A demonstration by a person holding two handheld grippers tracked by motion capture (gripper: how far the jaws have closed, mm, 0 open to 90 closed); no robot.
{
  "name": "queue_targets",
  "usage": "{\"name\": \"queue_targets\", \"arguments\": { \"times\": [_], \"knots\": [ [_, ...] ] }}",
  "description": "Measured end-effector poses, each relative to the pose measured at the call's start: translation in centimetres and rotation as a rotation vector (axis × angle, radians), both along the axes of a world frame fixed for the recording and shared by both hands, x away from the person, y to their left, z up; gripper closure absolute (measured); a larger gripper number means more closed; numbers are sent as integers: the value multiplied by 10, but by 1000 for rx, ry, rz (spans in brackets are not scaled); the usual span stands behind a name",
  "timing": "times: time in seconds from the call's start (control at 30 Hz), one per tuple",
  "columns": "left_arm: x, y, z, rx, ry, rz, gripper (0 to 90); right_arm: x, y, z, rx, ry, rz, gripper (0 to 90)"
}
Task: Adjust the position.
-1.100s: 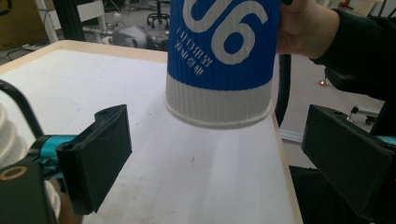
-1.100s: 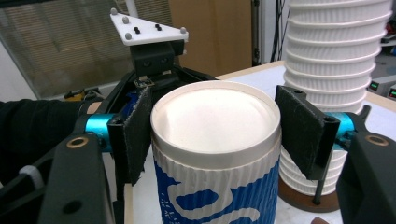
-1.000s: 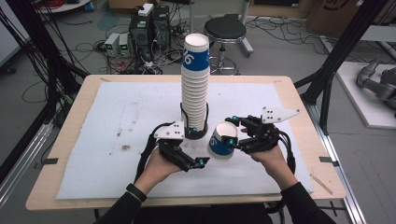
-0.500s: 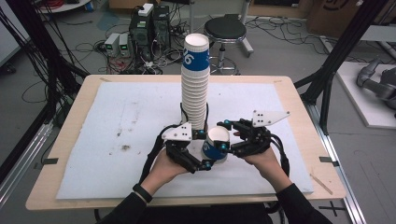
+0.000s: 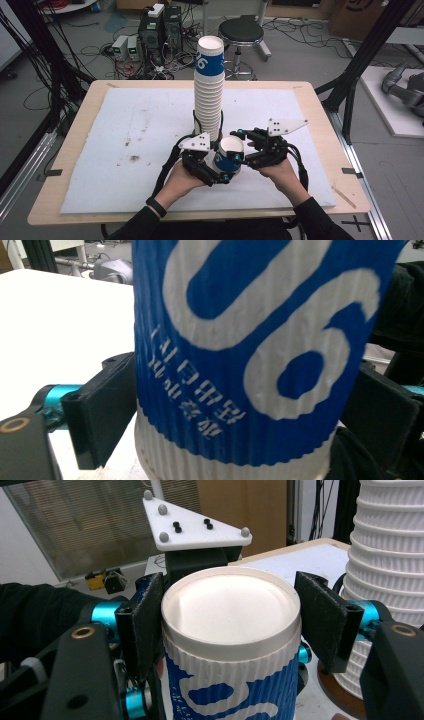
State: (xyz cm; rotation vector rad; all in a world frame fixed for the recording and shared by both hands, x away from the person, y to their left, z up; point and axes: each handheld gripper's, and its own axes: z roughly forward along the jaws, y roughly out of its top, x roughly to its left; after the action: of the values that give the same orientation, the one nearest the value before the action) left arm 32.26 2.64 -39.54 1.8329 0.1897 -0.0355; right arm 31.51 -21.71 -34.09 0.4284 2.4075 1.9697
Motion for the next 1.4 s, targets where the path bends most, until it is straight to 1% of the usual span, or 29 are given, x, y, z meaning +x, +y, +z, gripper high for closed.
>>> {"name": "queue_targets", "arguments": {
  "times": [0.03, 0.13, 0.33, 0.4, 0.47, 0.5, 0.53, 0.57, 0.6, 0.67, 0.7, 0.73, 0.77, 0.8, 0.83, 0.9, 0.93, 1.03, 1.13, 1.2, 1.23, 1.27, 1.3, 1.37, 1.4],
  "knots": [
    [0, 1, 0, -6, 3, -3, 109, 0, 0, 0, -2, 0, 1, 316],
    [0, 2, 1, -7, -5, -5, 173, 0, -1, 0, -4, 4, 2, 316],
    [0, 3, 2, -6, -9, -2, 189, 0, 0, 0, -4, -1, 4, 315],
    [0, 4, 3, -5, -16, -5, 193, -1, 0, 0, -1, -1, 1, 311],
    [0, 4, 3, 2, -24, -5, 196, -1, 0, 1, -6, -4, -1, 287],
    [-1, 4, 3, 8, -29, -5, 198, -1, 0, 2, -8, -10, -1, 251],
    [-1, 4, 4, 14, -32, -6, 202, -1, 0, 3, -17, -4, -1, 223],
    [-1, 5, 5, 25, -37, -3, 202, -1, -1, 5, -25, -1, 5, 214],
    [-1, 5, 5, 32, -37, -4, 205, -1, -2, 6, -15, 4, 12, 214],
    [-1, 5, 7, 52, -36, -9, 205, 0, -6, 9, -10, -3, 7, 213],
    [0, 5, 10, 86, -33, -18, 205, 0, -8, 10, -10, 7, 9, 208],
    [0, 4, 11, 98, -34, -17, 205, 2, -11, 12, -18, 14, 14, 206],
    [0, 4, 14, 118, -50, -16, 206, 2, -12, 14, -27, 8, 9, 206],
    [0, 5, 15, 128, -56, -16, 208, 2, -13, 15, -37, 7, 8, 206],
    [-1, 5, 17, 146, -50, -15, 209, 2, -15, 17, -43, 6, 10, 206],
    [0, 5, 20, 193, -58, -9, 210, 2, -17, 20, -72, 3, 11, 206],
    [0, 5, 21, 206, -64, -7, 211, 2, -18, 21, -80, 1, 12, 206],
    [0, 4, 25, 268, -71, 2, 214, 2, -18, 23, -115, -10, 15, 206],
    [-1, 2, 28, 331, -81, 9, 215, 2, -19, 23, -134, -4, 21, 206],
    [-2, 0, 29, 375, -92, 16, 215, 2, -18, 22, -157, 3, 23, 206],
    [-3, -1, 29, 383, -97, 16, 215, 3, -17, 21, -166, 3, 27, 206],
    [-3, -1, 29, 394, -98, 13, 215, 3, -15, 20, -182, 12, 34, 206],
    [-4, -2, 29, 400, -94, 17, 215, 3, -14, 19, -190, 10, 38, 206],
    [-4, -3, 30, 417, -103, 15, 215, 2, -11, 17, -229, 17, 43, 206],
    [-4, -3, 30, 420, -102, 17, 215, 3, -8, 15, -251, 15, 49, 206]
  ]
}}
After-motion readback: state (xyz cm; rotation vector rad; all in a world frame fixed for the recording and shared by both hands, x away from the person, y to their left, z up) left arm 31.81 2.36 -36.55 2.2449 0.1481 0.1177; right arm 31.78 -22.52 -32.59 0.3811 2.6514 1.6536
